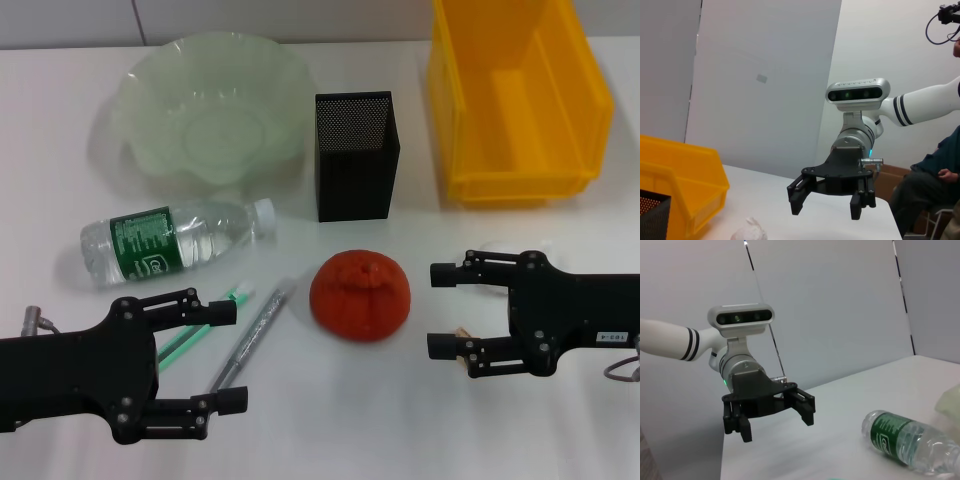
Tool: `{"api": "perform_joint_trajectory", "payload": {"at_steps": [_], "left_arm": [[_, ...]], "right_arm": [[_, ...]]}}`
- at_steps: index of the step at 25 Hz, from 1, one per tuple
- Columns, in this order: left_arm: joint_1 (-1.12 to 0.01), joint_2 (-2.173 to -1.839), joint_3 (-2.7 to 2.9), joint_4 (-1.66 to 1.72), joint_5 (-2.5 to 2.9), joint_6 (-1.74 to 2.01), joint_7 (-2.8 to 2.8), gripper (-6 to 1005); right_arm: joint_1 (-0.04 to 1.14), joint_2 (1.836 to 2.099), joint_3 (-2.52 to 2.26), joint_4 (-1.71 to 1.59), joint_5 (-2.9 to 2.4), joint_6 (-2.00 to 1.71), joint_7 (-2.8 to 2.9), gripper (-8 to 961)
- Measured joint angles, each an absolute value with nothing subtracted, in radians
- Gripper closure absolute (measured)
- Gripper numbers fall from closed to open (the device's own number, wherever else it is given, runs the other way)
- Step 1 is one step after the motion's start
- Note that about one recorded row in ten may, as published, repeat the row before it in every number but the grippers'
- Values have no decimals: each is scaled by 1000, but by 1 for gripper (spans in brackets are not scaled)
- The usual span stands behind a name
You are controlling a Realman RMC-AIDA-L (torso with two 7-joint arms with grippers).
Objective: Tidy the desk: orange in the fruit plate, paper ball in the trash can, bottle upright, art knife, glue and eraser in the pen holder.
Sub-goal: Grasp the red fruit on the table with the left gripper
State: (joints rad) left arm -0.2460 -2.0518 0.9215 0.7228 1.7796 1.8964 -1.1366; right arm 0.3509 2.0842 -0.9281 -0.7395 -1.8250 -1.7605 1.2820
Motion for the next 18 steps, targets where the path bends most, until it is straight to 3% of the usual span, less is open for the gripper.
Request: {"api": "perform_joint_trajectory", "payload": {"at_steps": [12,18], "left_arm": [[-257,-2054,890,719,1774,1896,-1138,206],[-320,-2073,887,673,1767,1806,-1127,217]], "right_arm": [[341,2086,-912,-677,-1819,-1780,1164,157],[314,2084,-836,-609,-1816,-1784,1076,160]]}}
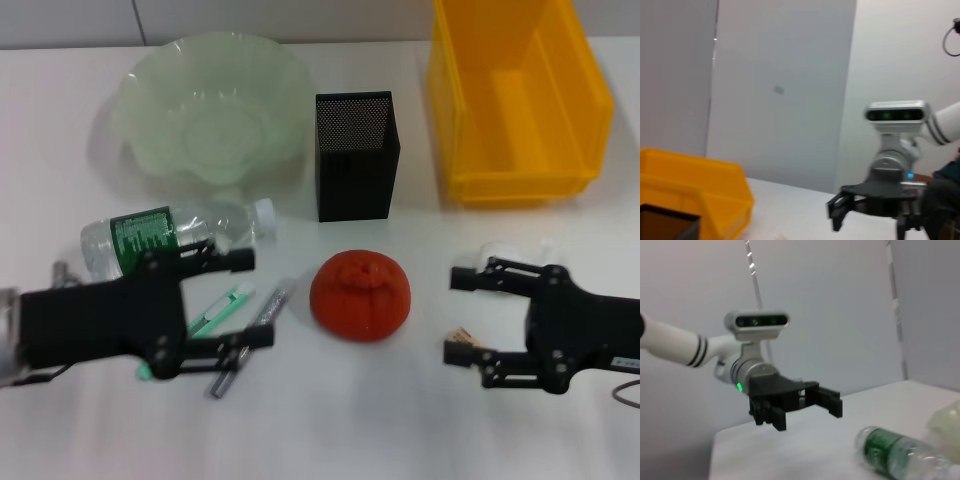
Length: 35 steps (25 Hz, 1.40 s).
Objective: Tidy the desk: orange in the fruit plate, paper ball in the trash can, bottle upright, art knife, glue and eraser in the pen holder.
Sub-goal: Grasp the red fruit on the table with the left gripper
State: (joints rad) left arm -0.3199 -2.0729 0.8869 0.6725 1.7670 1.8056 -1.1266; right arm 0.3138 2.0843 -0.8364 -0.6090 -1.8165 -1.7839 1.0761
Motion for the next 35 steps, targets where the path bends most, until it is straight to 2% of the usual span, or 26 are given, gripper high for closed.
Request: {"api": "perform_joint_trajectory", "payload": {"at_steps": [12,25,35], "left_arm": [[-518,-2079,893,403,1747,1575,-1002,238],[-641,-2080,904,170,1737,1383,-872,262],[-667,-2080,900,62,1695,1302,-749,279]], "right_arm": [[229,2079,-754,-586,-1816,-1792,1045,166],[170,2078,-714,-582,-1825,-1791,1044,172],[180,2080,-708,-566,-1827,-1786,1042,177]]}}
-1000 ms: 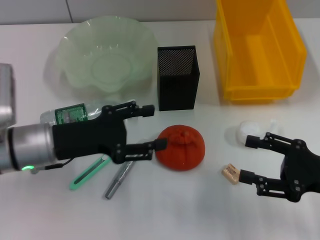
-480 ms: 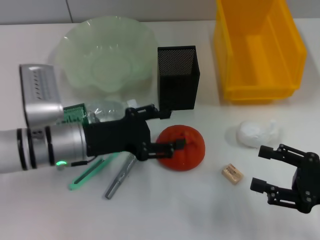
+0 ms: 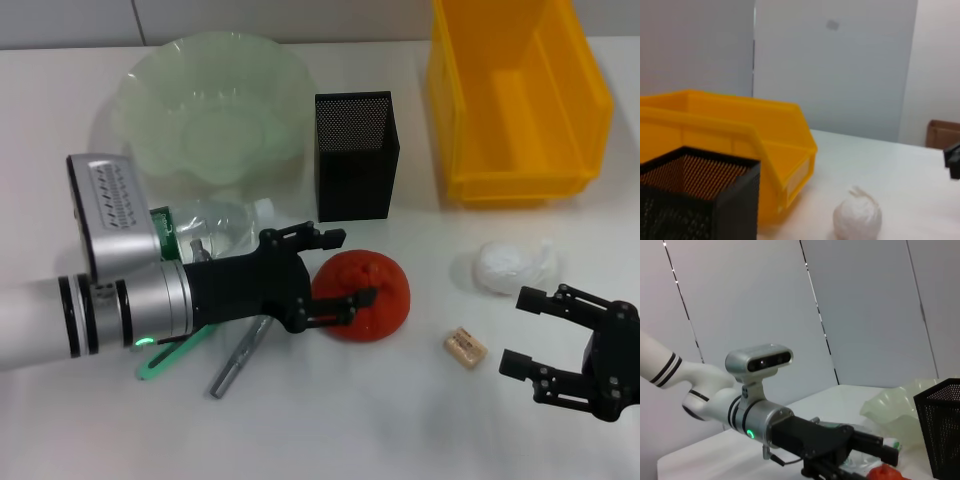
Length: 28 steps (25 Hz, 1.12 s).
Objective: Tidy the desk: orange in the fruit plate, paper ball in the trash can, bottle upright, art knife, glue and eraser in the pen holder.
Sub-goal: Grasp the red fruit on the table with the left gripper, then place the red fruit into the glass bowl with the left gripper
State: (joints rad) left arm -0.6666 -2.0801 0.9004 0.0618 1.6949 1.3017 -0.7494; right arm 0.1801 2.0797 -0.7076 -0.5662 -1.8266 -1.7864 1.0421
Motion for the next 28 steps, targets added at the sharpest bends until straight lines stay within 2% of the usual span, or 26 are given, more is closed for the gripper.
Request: {"api": "perform_joint_trajectory", "payload": {"at_steps": [16,28], "left_arm": [[-661,-2082,883,33,1690,1263,-668,308],[-647,-2082,874,32,1690,1286,-660,778]], "right_arm": [[194,2078,-705,-542,-1827,-1786,1041,185],[198,2078,-704,-540,-1827,-1781,1042,191]]}}
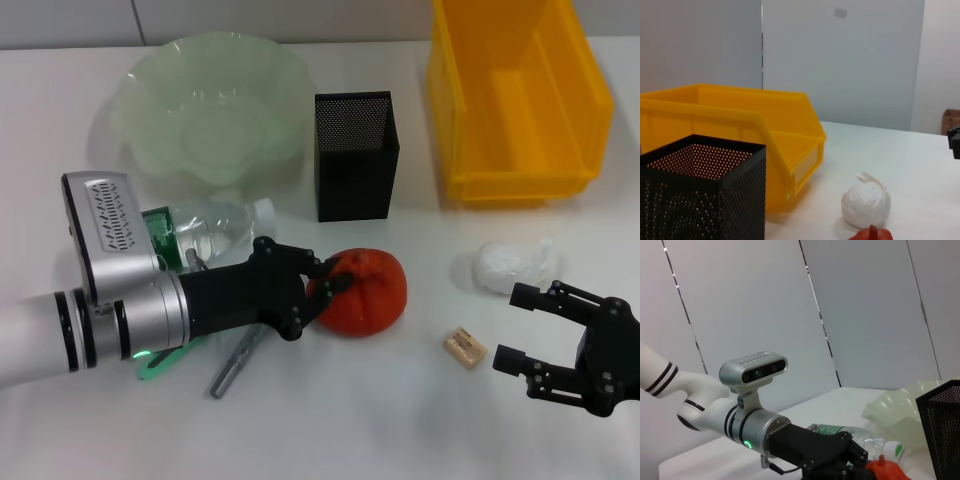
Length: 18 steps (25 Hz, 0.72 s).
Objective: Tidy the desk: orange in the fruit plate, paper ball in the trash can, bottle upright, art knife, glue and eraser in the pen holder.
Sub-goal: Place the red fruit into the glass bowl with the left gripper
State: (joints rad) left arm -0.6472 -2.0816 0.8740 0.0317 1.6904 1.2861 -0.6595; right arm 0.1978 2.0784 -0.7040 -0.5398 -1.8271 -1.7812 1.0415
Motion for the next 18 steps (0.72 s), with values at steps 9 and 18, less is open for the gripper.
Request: {"api": "perform_joint_trajectory", "payload": {"at_steps": [9,18], "left_arm": [[-585,-2073,843,92,1691,1495,-688,901],[-504,-2069,635,301,1690,1665,-883,924]], "right_arm": [[198,2078,-704,-531,-1827,-1780,1042,196],[215,2079,-707,-513,-1827,-1778,1041,200]]}}
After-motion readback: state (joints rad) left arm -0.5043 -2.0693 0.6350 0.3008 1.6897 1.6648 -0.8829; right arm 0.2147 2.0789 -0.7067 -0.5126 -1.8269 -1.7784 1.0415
